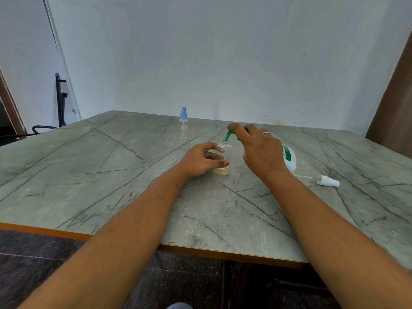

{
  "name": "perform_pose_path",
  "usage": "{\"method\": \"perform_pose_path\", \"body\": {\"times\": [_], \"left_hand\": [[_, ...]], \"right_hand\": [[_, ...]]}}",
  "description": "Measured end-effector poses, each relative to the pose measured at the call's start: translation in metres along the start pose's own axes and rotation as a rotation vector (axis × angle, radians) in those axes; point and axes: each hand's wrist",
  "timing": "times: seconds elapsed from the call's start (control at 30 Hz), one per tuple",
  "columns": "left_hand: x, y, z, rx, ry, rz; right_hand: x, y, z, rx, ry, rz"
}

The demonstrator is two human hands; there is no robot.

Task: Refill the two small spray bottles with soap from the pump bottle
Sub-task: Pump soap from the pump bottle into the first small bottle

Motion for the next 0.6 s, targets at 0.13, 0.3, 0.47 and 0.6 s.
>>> {"method": "perform_pose_path", "body": {"times": [0.13,0.3,0.47,0.6], "left_hand": [[-0.0002,-0.0004,-0.0012,0.004,-0.003,0.001],[0.0001,-0.0009,-0.002,0.007,-0.004,0.008],[0.0003,-0.0017,-0.0013,0.006,-0.004,0.015],[-0.0002,-0.0029,-0.0014,0.002,-0.003,0.009]], "right_hand": [[0.0001,0.0006,-0.0012,-0.009,-0.009,-0.008],[0.0015,0.0001,-0.0009,-0.006,0.003,-0.009],[0.001,-0.0002,-0.0006,0.017,0.017,0.015],[0.001,0.0007,-0.0006,0.009,0.015,0.013]]}}
Point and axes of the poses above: each hand's wrist, its own z-axis towards the middle knuckle, its own x-axis out of the palm, y = z × x, and after that the axes turned 6 degrees about x, right-handed
